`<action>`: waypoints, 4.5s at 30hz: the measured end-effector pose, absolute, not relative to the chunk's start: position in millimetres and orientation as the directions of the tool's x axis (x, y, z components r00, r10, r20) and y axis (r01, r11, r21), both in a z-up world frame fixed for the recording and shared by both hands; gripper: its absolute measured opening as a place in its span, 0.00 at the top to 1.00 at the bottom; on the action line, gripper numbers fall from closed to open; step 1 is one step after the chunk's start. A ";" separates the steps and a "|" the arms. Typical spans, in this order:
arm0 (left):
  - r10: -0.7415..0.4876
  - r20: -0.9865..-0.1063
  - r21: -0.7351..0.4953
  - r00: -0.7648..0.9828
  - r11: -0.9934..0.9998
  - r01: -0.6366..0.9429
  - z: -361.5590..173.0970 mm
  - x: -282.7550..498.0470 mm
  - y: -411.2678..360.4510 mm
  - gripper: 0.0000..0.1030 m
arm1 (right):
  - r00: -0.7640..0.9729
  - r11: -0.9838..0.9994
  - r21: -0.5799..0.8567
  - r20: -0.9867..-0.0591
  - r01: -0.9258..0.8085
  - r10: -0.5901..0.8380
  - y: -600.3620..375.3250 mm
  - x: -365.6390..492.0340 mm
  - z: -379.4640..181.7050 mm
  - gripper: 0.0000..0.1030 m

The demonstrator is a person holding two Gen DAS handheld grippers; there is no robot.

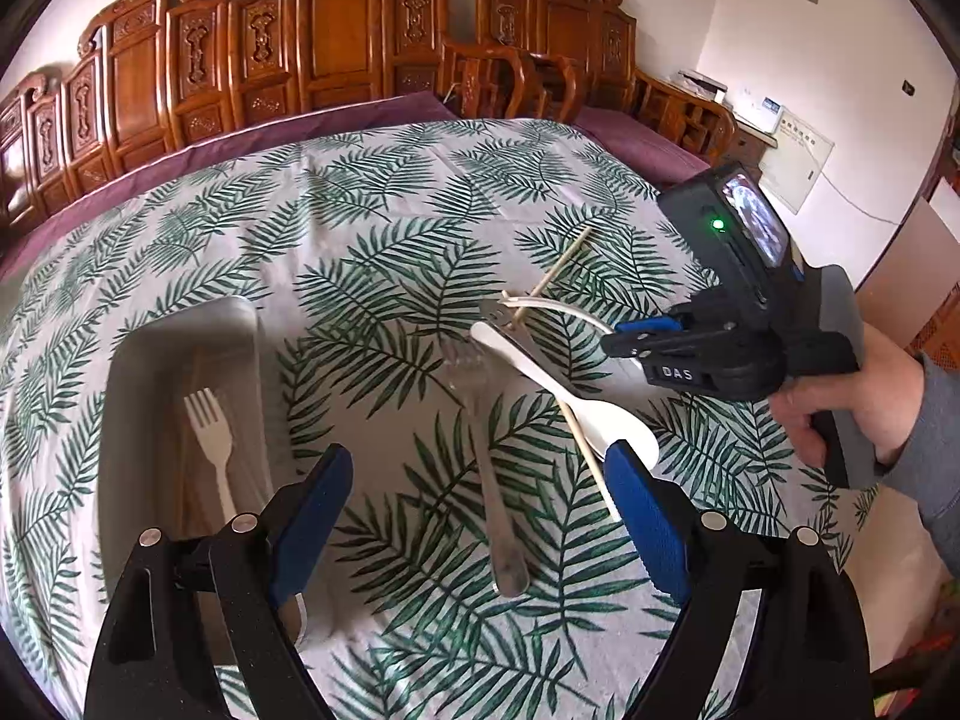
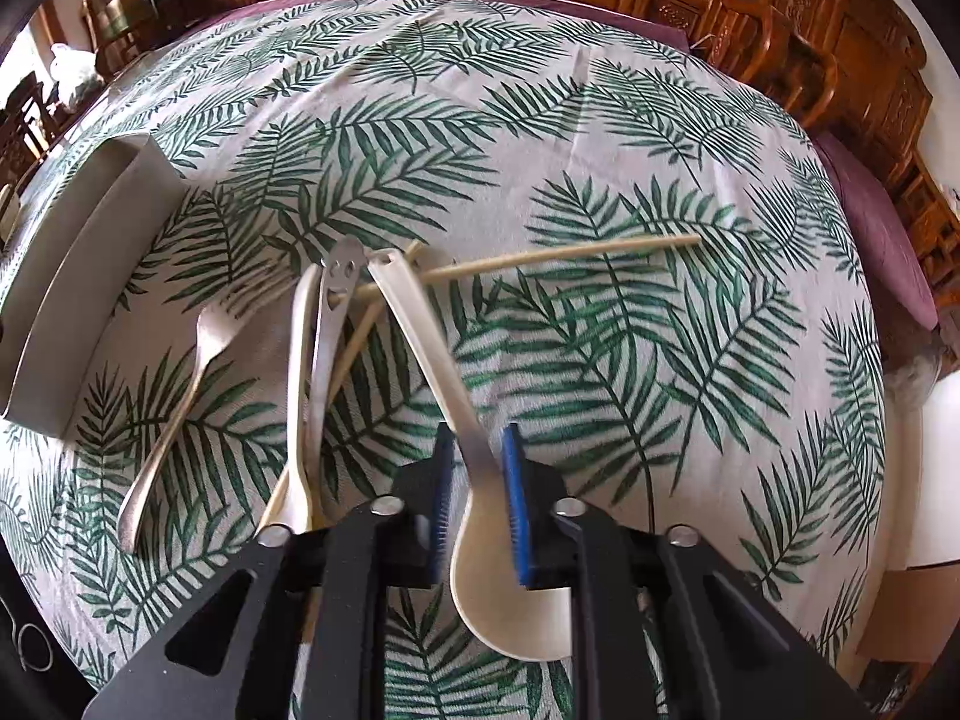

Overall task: Organize utensils
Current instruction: 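Grasp the metal fork by its handle with the left tool while the right tool holds the white spoon, then carry the metal fork into the grey tray and open the left tool while the right tool carries the spoon, then lower the white spoon into the grey tray and open the right tool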

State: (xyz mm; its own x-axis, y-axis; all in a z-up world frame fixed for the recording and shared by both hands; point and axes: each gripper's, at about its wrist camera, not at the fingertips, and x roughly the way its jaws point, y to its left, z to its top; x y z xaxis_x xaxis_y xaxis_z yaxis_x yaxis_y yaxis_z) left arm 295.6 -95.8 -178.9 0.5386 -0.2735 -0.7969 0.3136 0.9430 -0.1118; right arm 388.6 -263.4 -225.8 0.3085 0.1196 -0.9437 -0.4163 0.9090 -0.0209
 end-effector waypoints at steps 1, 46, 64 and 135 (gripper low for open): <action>-0.273 -0.800 -0.111 0.534 0.943 0.315 -180.9 296.6 -98.1 0.20 | 0.309 0.911 -0.015 -0.943 -0.413 0.125 -265.7 386.7 -225.2 0.91; -0.200 -0.907 -0.115 0.370 0.964 0.239 -251.8 361.4 -120.3 0.94 | 0.393 0.947 0.133 -0.886 -0.292 0.246 -324.8 284.1 -161.9 0.96; -0.280 -0.818 -0.164 0.503 0.951 0.263 -165.0 307.9 -81.5 0.94 | 0.422 0.928 0.166 -0.854 -0.332 0.303 -276.2 274.4 -135.8 0.96; -0.161 -0.761 -0.142 0.629 0.987 0.081 -152.7 283.9 104.9 0.83 | 0.280 0.833 0.307 -0.840 -0.459 0.464 -62.4 325.7 -137.9 0.96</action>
State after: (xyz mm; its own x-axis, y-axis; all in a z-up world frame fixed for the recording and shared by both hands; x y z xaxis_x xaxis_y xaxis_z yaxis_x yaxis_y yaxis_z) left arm 283.9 104.9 -152.7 0.6289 -0.1612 -0.7606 0.0812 0.9865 -0.1420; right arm 325.7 -62.4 -137.9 0.2803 0.4644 -0.8401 -0.4595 0.8333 0.3074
